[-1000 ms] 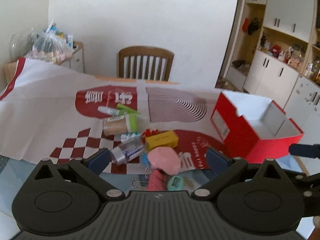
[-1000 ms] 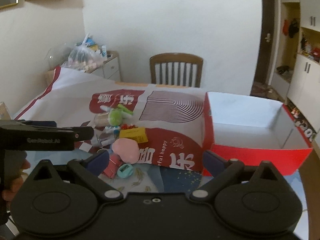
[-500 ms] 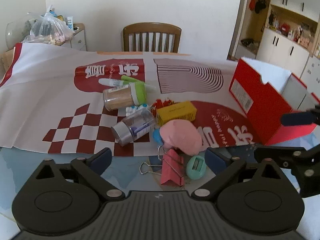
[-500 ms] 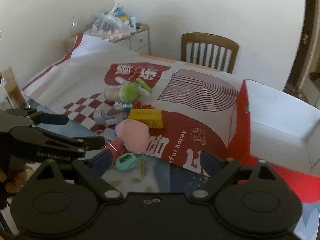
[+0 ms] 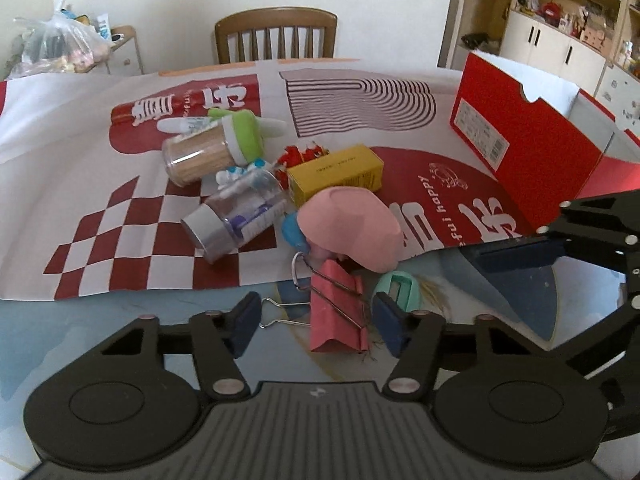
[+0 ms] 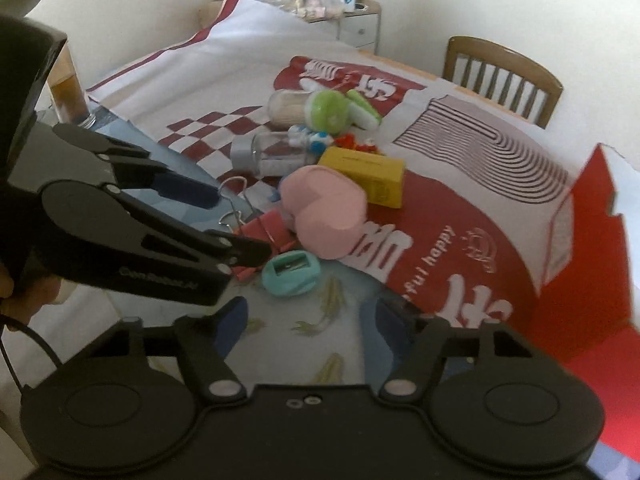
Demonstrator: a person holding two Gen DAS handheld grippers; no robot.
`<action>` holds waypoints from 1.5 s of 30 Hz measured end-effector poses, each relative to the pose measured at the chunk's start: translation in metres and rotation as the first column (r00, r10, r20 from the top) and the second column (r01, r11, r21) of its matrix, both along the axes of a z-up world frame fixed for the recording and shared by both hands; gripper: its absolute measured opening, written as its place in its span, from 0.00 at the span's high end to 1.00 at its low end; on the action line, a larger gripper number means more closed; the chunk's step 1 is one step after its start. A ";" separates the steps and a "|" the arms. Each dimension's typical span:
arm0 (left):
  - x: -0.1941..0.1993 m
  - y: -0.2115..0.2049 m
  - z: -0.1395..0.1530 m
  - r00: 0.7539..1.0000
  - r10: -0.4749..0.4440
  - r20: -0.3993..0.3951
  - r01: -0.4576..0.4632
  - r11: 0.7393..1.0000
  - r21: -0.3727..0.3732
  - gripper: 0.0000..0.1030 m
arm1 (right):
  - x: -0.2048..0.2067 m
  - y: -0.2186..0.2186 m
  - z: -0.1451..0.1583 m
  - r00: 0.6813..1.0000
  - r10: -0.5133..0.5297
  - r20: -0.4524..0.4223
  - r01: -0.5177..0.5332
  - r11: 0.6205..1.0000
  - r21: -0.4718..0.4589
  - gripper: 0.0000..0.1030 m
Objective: Organize rigid objects
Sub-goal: 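Grasp the pink binder clip with the left tool while the right tool grasps the teal sharpener, then carry the clip and sharpener with both tools over the red shoebox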
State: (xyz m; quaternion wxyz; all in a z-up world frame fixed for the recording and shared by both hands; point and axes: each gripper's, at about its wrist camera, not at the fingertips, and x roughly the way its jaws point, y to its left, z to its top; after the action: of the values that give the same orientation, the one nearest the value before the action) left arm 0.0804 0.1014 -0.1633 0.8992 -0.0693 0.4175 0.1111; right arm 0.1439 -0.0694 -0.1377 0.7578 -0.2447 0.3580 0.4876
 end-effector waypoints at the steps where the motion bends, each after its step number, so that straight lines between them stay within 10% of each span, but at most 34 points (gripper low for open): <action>1: 0.001 0.000 -0.001 1.000 -0.002 -0.002 0.002 1.000 -0.001 0.45 | 0.000 0.002 -0.002 1.000 0.006 0.000 -0.006 1.000 0.002 0.38; 28: 0.017 -0.003 -0.011 0.995 -0.097 -0.010 0.097 0.995 0.007 0.68 | 0.005 0.021 -0.020 0.982 0.184 0.041 -0.184 0.983 -0.004 0.64; 45: -0.024 0.002 0.007 1.000 -0.018 -0.008 0.017 0.996 -0.085 0.68 | -0.017 -0.024 0.012 0.999 -0.012 0.045 0.013 1.000 -0.024 0.64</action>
State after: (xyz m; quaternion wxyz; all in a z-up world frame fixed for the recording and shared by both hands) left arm 0.0560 0.1034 -0.1566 0.8946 -0.1033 0.4263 0.0856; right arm 0.1271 -0.0931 -0.1261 0.7656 -0.2624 0.3484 0.4729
